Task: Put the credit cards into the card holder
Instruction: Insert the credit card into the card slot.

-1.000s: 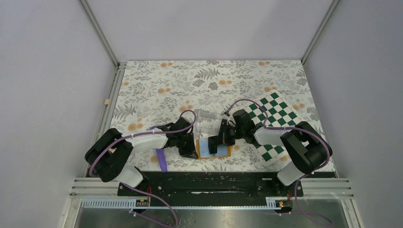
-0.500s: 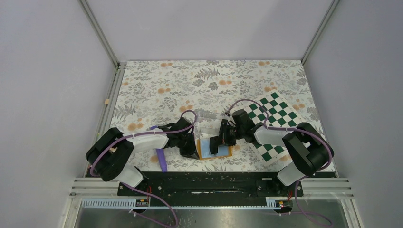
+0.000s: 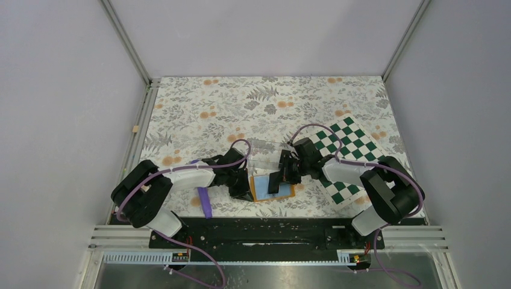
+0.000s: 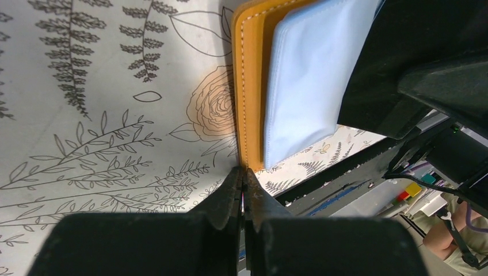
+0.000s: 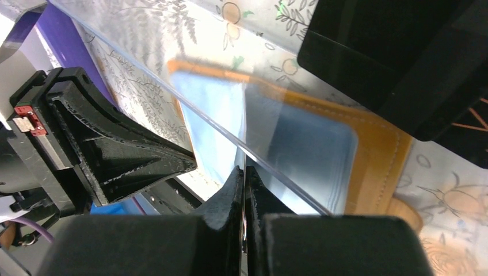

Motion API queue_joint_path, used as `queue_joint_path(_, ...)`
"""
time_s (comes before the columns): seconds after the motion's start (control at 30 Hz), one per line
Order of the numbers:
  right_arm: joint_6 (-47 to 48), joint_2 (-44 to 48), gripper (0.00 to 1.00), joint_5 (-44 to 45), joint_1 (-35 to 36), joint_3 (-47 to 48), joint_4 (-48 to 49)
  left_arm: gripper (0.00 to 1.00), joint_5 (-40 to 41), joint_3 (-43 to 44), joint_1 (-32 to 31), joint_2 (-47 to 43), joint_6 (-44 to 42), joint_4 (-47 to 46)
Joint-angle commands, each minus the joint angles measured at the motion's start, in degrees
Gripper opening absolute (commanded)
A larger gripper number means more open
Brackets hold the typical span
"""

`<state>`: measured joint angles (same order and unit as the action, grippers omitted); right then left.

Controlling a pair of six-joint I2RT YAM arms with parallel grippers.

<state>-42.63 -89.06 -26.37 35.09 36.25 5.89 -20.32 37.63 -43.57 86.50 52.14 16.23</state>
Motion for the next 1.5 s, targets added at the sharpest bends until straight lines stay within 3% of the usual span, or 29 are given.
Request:
queue_joint_path(0.0, 2.4, 1.7, 0.00, 5.8, -0.3, -0.5, -4.5, 0.00, 1.7, 1.0, -0.4, 1.5, -0.8, 0.3)
queue_joint_path(0.4, -0.8, 3.4, 0.00, 6.1, -1.8, -2.3, -0.6, 0.00, 1.5, 1.2, -0.4, 2.0, -1.4, 0.8)
queue_joint_path(0.77, -6.5, -2.1, 0.00, -3.6, -3.2, -5.5, 11.6, 0.00, 1.4, 1.4, -0.4, 2.2, -1.6, 0.8)
queue_joint_path(0.97, -6.3, -2.1, 0.00, -5.4, -3.1, -6.2, 10.5, 0.00, 1.4, 1.5, -0.4, 2.4, -1.7, 0.8)
queue_joint_path(1.3, -2.2, -1.3, 0.00, -6.1, -3.1, -3.9, -1.8, 0.00, 2.0, 3.8, -0.4, 3.4, -3.2, 2.8)
queue_joint_path(1.47, -1.6, -3.2, 0.00, -8.9, -2.7, -3.9, -1.9, 0.00, 2.4, 5.3, -0.4, 4.1, -4.6, 4.3)
